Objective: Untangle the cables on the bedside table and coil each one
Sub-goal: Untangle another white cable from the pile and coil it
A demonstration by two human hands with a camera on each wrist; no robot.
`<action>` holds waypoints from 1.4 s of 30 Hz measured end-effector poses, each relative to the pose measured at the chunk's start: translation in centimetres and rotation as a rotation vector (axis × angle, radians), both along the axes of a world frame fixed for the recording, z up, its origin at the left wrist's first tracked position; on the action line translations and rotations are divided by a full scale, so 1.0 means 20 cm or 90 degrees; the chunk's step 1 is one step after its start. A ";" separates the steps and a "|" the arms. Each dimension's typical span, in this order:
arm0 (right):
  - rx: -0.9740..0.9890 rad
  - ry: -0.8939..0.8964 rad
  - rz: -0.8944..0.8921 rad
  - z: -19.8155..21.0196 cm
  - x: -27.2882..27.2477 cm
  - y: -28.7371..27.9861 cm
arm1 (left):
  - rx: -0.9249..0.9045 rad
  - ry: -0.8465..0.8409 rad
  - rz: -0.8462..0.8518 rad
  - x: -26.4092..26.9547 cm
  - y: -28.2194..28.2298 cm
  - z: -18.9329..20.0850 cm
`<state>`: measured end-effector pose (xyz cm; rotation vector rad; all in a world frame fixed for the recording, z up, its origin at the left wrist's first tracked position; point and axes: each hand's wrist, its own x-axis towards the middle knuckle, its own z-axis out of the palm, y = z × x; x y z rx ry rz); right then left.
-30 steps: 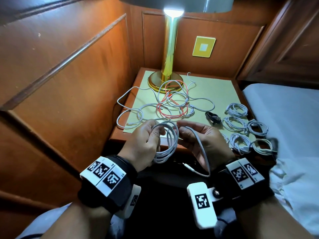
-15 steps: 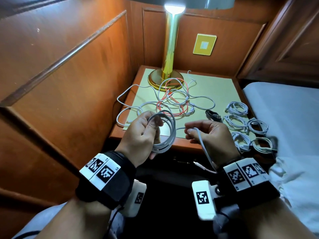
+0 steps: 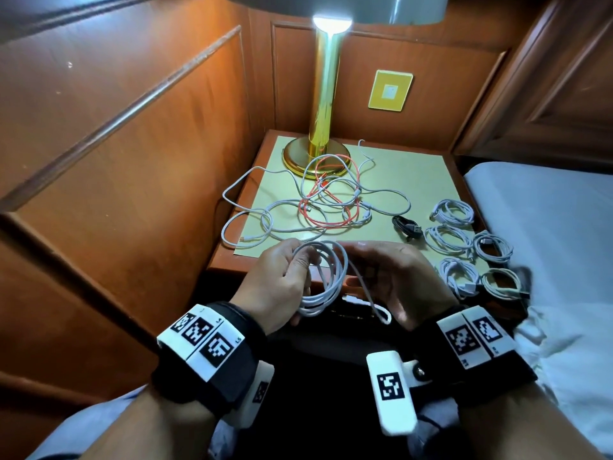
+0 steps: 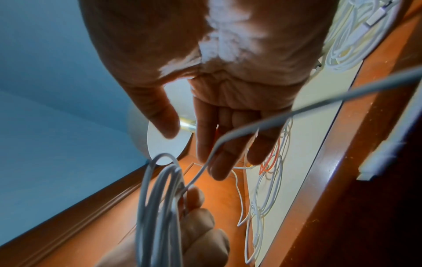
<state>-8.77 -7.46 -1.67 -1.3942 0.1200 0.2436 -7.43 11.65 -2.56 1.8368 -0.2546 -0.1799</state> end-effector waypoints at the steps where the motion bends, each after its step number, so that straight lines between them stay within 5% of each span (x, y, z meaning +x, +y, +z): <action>1: -0.007 -0.013 0.001 0.00 0.00 0.00 | 0.008 0.004 0.013 0.00 0.00 0.00; 9: -0.228 -0.187 0.037 -0.03 -0.03 0.09 | 0.025 -0.023 0.077 0.03 0.00 -0.04; 12: -0.441 -0.399 -0.111 -0.05 -0.02 0.09 | 0.034 -0.048 0.102 0.03 0.00 -0.04; 14: -0.494 -0.507 -0.115 -0.06 -0.03 0.10 | 0.030 -0.057 0.106 0.02 -0.01 -0.03; 20: -0.540 -0.421 -0.142 -0.06 -0.02 0.13 | -0.016 -0.038 0.075 0.00 -0.01 -0.01; 27: -0.714 -0.472 -0.077 -0.08 -0.02 0.17 | -0.007 -0.041 0.082 0.00 -0.03 -0.03; 32: -0.536 -0.313 -0.030 -0.08 -0.01 0.22 | 0.120 -0.049 0.172 0.02 -0.01 -0.04; 37: 0.050 0.021 -0.154 -0.01 0.00 0.23 | 0.203 -0.036 0.177 0.05 0.00 -0.04; 42: 0.331 0.096 -0.162 0.07 0.00 0.16 | 0.248 -0.051 0.132 0.05 -0.01 -0.02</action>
